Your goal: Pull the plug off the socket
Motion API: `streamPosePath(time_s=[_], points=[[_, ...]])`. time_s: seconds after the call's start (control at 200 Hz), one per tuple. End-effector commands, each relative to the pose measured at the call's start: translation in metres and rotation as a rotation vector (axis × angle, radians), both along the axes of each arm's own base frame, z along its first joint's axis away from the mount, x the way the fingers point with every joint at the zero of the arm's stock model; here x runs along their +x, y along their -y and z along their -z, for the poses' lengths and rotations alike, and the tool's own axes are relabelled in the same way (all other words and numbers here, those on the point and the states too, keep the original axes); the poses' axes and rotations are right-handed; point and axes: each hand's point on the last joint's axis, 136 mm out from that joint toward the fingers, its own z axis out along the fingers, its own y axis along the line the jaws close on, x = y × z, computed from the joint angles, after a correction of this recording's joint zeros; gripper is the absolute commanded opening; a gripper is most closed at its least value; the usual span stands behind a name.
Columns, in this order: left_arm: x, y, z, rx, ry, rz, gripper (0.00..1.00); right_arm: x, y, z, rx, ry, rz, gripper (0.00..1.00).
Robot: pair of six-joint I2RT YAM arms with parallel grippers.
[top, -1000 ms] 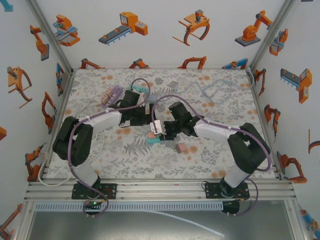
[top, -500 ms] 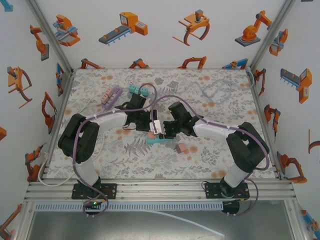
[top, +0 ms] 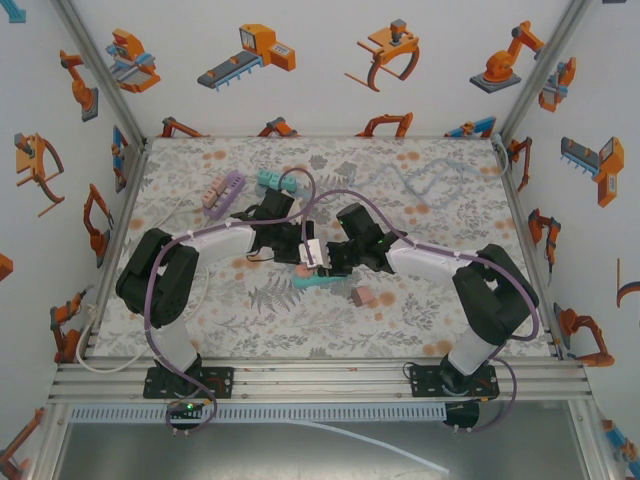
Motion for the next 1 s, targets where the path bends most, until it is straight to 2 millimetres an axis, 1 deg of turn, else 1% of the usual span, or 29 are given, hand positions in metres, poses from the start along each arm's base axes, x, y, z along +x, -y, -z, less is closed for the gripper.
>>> streamPosePath(time_s=[0.0, 0.18, 0.406, 0.576, 0.636, 0.706, 0.801, 0.991], points=[[-0.034, -0.048, 0.060, 0.292, -0.106, 0.022, 0.57, 0.014, -0.012, -0.040, 0.077, 0.061, 0.024, 0.17], [-0.035, -0.052, 0.065, 0.328, -0.101, 0.023, 0.57, 0.013, -0.016, -0.053, 0.111, 0.050, 0.016, 0.11], [-0.035, -0.058, 0.069, 0.359, -0.106, 0.012, 0.57, 0.011, -0.016, -0.061, 0.124, 0.062, 0.011, 0.05], [-0.035, -0.065, 0.074, 0.406, -0.115, -0.003, 0.57, 0.009, -0.017, -0.066, 0.134, 0.071, 0.004, 0.04], [-0.035, -0.068, 0.075, 0.421, -0.117, -0.007, 0.57, 0.009, -0.017, -0.064, 0.130, 0.075, 0.006, 0.04], [-0.034, -0.068, 0.076, 0.425, -0.115, -0.008, 0.57, 0.008, -0.017, -0.065, 0.131, 0.072, 0.002, 0.03], [-0.034, -0.069, 0.077, 0.430, -0.118, -0.011, 0.57, 0.005, -0.018, -0.071, 0.144, 0.067, -0.009, 0.02], [-0.032, -0.069, 0.077, 0.430, -0.116, -0.013, 0.57, 0.003, -0.015, -0.076, 0.134, 0.066, -0.006, 0.00]])
